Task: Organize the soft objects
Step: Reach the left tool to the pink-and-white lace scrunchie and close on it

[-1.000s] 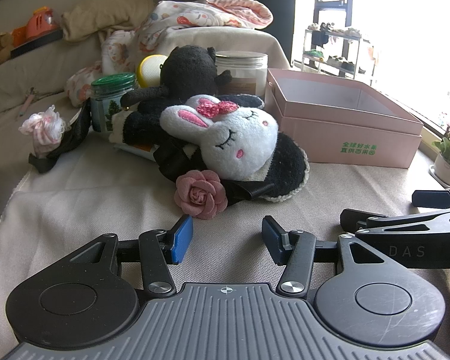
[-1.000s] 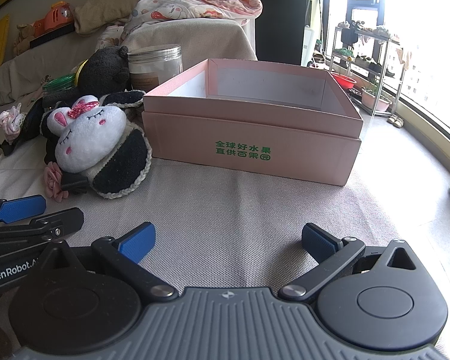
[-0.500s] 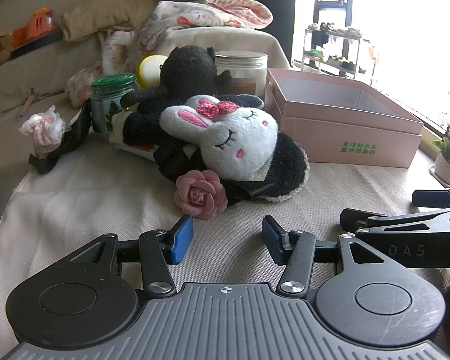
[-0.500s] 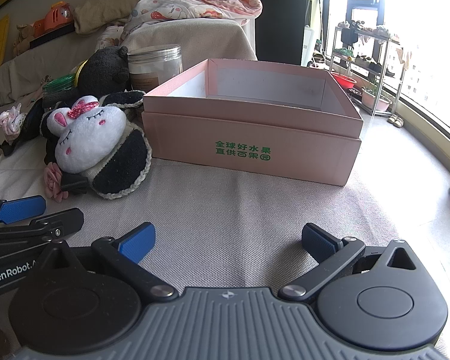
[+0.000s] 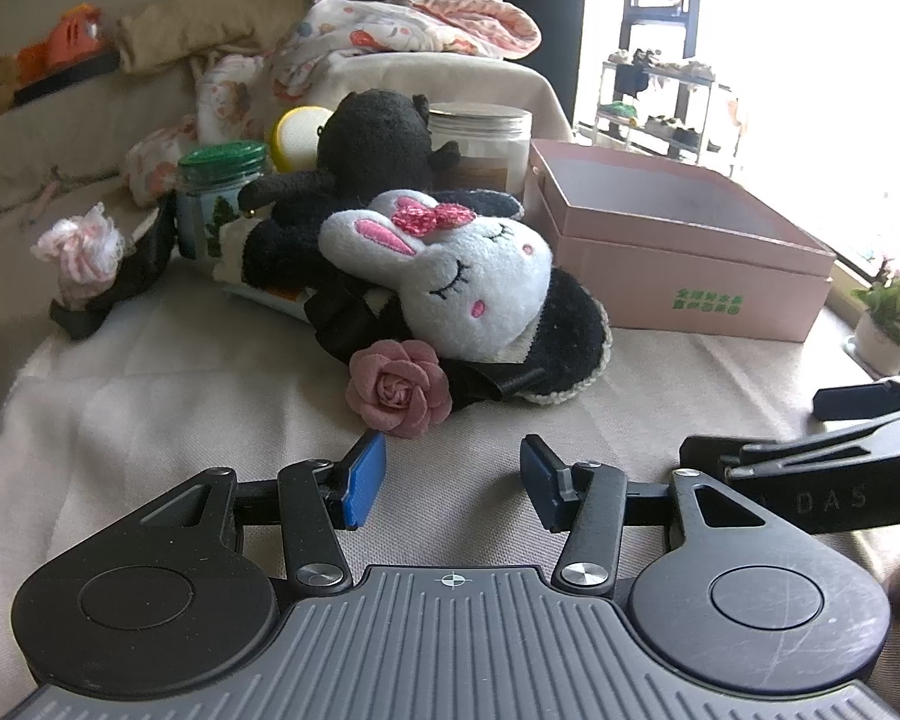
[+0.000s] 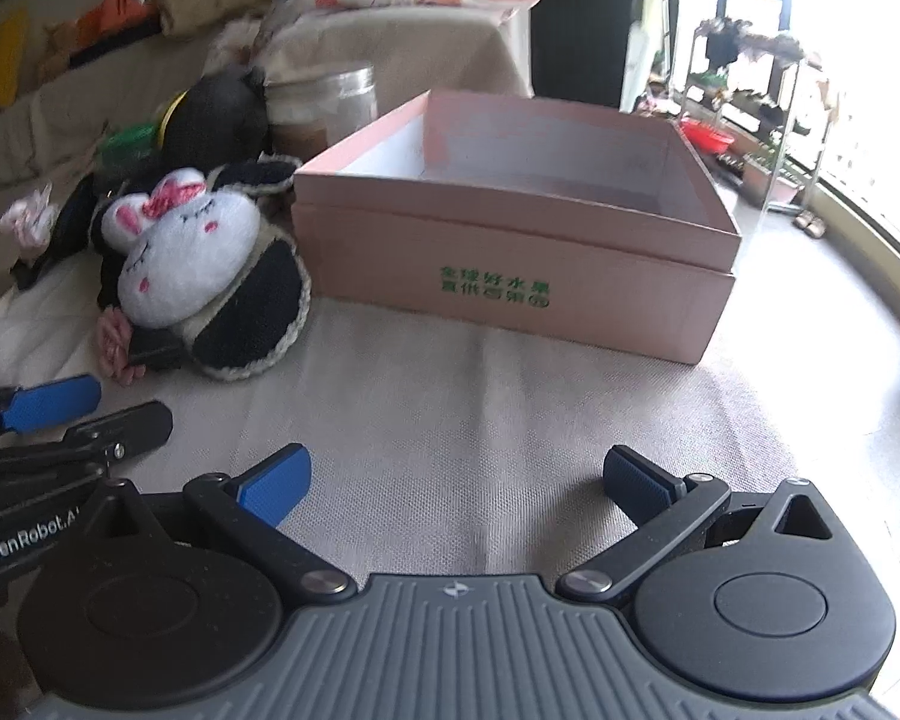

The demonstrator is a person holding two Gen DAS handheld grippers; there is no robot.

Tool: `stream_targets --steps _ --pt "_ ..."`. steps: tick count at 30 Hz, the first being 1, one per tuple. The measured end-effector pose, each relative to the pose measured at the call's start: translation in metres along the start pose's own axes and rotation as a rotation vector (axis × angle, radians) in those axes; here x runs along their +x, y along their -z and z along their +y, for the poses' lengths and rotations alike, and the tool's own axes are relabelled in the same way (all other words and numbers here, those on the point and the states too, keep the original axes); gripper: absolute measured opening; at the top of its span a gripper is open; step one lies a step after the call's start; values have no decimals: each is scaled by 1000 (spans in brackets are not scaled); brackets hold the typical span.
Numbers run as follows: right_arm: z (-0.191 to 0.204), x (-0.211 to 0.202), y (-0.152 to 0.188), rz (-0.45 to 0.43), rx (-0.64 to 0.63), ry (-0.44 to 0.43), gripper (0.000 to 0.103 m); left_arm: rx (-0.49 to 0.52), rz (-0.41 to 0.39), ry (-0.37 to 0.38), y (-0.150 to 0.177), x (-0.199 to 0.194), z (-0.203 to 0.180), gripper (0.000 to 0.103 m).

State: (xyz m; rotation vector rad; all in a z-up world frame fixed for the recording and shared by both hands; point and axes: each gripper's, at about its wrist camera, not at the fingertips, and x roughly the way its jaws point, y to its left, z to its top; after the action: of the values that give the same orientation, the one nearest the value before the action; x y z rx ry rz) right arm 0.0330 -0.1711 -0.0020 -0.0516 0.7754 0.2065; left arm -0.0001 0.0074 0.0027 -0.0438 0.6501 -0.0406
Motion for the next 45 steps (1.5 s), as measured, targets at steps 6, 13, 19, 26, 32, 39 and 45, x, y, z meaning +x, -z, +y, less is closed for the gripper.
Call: stream_targets --steps 6,13,19,26,32,39,45 --pt "-3 -9 -1 35 -38 -31 103 -54 -11 96 -14 -16 35 54" --pt "4 -4 -13 88 -138 -120 93 -30 -65 117 -48 -44 93 53" --pt "19 -33 -22 -137 -147 -111 92 -124 -119 57 -79 -46 165 53" --pt "43 -59 -22 -175 -252 -266 92 -387 -79 66 -109 1 250 53" --pt "71 -66 -6 -205 -405 -238 92 -466 -41 14 -115 30 267 53" --pt "78 -67 7 -213 -492 -238 92 -470 7 46 -106 41 263 53" --pt "80 -61 7 -194 -486 -239 92 -424 68 31 -104 54 256 53"
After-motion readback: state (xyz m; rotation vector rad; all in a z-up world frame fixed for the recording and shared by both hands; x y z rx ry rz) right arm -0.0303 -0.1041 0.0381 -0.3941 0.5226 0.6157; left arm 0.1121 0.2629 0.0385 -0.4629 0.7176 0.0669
